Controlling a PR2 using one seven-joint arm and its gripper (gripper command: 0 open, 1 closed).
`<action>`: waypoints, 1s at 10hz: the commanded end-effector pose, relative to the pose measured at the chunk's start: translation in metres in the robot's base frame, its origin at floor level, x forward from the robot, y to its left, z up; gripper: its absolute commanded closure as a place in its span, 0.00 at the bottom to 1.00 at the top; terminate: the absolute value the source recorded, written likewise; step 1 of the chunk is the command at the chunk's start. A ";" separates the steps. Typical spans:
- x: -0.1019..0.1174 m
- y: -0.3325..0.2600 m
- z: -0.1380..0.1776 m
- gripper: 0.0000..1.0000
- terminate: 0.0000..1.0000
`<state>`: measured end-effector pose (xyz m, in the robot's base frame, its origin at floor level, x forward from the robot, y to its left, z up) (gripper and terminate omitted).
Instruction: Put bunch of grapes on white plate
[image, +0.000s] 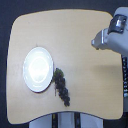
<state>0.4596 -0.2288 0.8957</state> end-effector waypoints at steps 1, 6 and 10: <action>-0.036 0.108 -0.040 0.00 0.00; -0.062 0.168 -0.068 0.00 0.00; -0.069 0.197 -0.105 0.00 0.00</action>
<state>0.3950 -0.0687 0.8311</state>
